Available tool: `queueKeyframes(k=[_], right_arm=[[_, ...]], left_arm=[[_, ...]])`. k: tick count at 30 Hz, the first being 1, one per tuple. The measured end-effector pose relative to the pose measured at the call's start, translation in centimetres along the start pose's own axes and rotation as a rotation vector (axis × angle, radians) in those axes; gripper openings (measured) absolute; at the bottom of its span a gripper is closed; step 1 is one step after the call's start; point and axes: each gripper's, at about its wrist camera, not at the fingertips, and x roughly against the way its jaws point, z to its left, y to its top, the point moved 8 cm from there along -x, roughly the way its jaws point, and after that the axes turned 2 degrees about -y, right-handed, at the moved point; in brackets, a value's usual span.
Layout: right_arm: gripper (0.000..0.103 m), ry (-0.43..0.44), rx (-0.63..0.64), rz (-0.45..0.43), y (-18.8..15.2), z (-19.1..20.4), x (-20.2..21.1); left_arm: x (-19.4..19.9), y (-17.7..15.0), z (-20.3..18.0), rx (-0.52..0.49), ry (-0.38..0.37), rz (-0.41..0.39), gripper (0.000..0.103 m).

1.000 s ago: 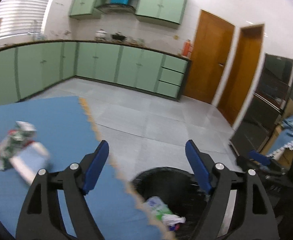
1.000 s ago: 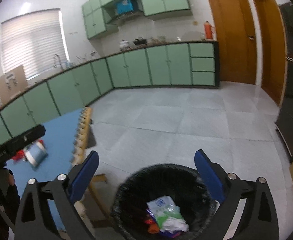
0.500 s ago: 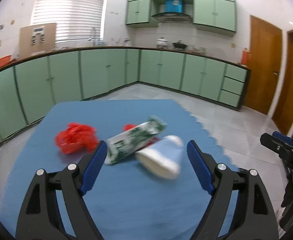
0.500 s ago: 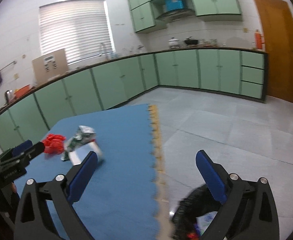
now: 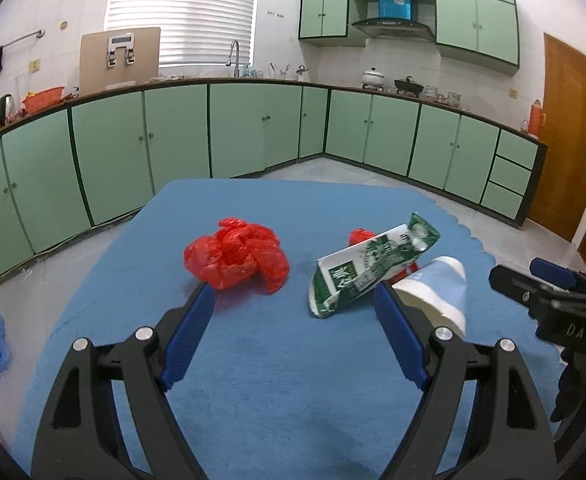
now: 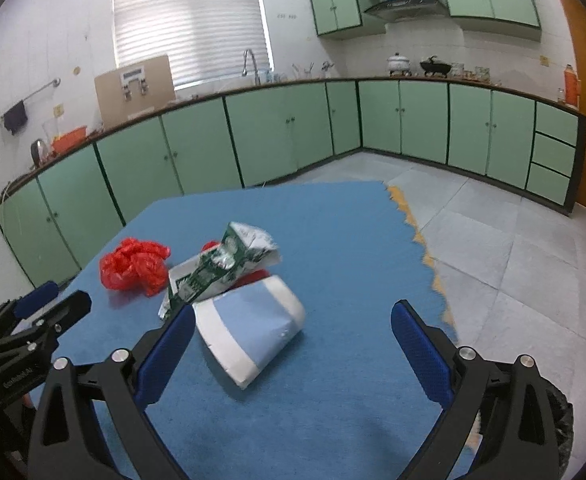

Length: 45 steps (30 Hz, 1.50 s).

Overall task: Collect trash
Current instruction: 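Move both tools back over the table toward the paper cup, then grasp the white-blue paper cup rim with the right tool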

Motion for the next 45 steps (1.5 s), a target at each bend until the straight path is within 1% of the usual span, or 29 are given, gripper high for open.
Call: queueKeyframes(k=[3,7,13,19,21,25,30,32,33,35,37,38,40,42,45], right_arm=[[0.096,-0.016,0.037,0.028,-0.7,0.8,-0.5],[0.096,-0.016,0.066,0.079,-1.8,1.7,-1.7],[0.092,-0.047,0.089,0.146,-3.1,1.9,-3.5],[0.085,-0.053,0.069,0.186,-3.7,1.2,-4.6],[0.079,-0.048,0.054,0.208,-3.9,1.0,-5.0],[0.070,-0.042,0.026,0.203,-3.9,0.4,-4.8],[0.064,-0.065,0.016,0.158,-3.0,-0.7,-3.8],[0.059,-0.066,0.013,0.155,-2.8,-1.0,-3.8],[0.052,-0.063,0.012,0.153,-2.7,-1.2,-3.8],[0.044,-0.056,0.012,0.155,-2.6,-1.3,-3.9],[0.030,-0.041,0.011,0.154,-2.5,-1.4,-3.9],[0.026,-0.035,0.012,0.153,-2.4,-1.4,-3.8],[0.012,-0.025,0.018,0.147,-2.1,-1.4,-3.7],[0.005,-0.018,0.022,0.138,-1.9,-1.6,-3.5],[0.004,-0.015,0.028,0.115,-1.3,-1.9,-3.0]], left_arm=[[-0.2,-0.2,0.5,0.011,0.000,0.003,0.080],[-0.6,-0.3,0.5,0.022,-0.007,0.007,0.080],[-1.0,-0.4,0.4,0.030,-0.016,0.015,0.080],[-1.4,-0.4,0.0,0.031,-0.022,0.021,0.081],[-1.5,-0.4,-0.1,0.032,-0.024,0.024,0.081],[-1.8,-0.5,-0.4,0.029,-0.026,0.028,0.081],[-2.0,-0.7,-0.9,0.028,-0.031,0.035,0.081],[-2.1,-0.7,-1.2,0.027,-0.035,0.039,0.081],[-2.1,-0.7,-1.4,0.024,-0.037,0.040,0.081],[-2.2,-0.6,-1.6,0.019,-0.041,0.039,0.081],[-2.2,-0.5,-2.0,0.014,-0.044,0.039,0.081],[-2.3,-0.5,-2.0,0.012,-0.046,0.040,0.081],[-2.5,-0.4,-2.3,0.012,-0.051,0.044,0.081],[-2.6,-0.3,-2.6,0.011,-0.054,0.046,0.081],[-3.3,-0.2,-3.3,0.008,-0.062,0.058,0.081]])
